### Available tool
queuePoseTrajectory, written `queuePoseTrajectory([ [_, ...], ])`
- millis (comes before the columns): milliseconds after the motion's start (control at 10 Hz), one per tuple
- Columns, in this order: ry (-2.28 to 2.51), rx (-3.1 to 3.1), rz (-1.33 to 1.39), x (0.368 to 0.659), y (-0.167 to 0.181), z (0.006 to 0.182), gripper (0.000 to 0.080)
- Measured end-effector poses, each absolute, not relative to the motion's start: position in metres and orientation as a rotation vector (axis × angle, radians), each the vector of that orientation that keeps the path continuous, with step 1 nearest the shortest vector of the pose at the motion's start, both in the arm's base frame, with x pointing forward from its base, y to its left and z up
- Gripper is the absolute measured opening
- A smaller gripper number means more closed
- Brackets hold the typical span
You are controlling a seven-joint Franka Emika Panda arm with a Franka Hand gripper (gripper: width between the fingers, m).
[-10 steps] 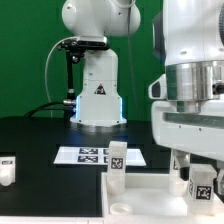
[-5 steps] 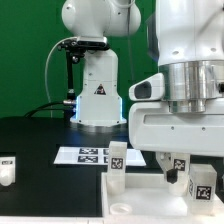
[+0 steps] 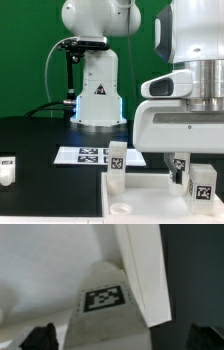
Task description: Assemble square table
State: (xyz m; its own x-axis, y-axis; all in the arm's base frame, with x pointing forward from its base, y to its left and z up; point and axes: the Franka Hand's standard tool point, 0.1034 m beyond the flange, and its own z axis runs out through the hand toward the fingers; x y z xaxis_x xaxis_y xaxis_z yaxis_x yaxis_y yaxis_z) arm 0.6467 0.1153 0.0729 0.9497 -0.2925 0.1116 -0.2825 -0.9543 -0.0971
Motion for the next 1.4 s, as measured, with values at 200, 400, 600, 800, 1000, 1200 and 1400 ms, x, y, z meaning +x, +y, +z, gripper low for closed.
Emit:
queuePoseTrajectory([
  [200, 0.716, -2.959, -0.179, 0.6471, 0.1160, 0.0734, 0.0445],
  [400, 1.094, -2.832, -0.164, 0.6459, 0.1133, 0.0734, 0.0304],
  [600, 1.440, -2.672, -0.139, 0.6424, 0.1151, 0.0723, 0.0303],
  [800, 1.819, -2.424, -0.093, 0.6402, 0.1182, 0.0714, 0.0298],
  [1000, 2.057, -2.164, -0.023, 0.6413, 0.1117, 0.0702, 0.0294],
  [1200, 2.195, -2.014, 0.009, 0.6403, 0.1138, 0.0698, 0.0293],
  [1400, 2.064, -2.142, -0.023, 0.6418, 0.1126, 0.0702, 0.0368],
])
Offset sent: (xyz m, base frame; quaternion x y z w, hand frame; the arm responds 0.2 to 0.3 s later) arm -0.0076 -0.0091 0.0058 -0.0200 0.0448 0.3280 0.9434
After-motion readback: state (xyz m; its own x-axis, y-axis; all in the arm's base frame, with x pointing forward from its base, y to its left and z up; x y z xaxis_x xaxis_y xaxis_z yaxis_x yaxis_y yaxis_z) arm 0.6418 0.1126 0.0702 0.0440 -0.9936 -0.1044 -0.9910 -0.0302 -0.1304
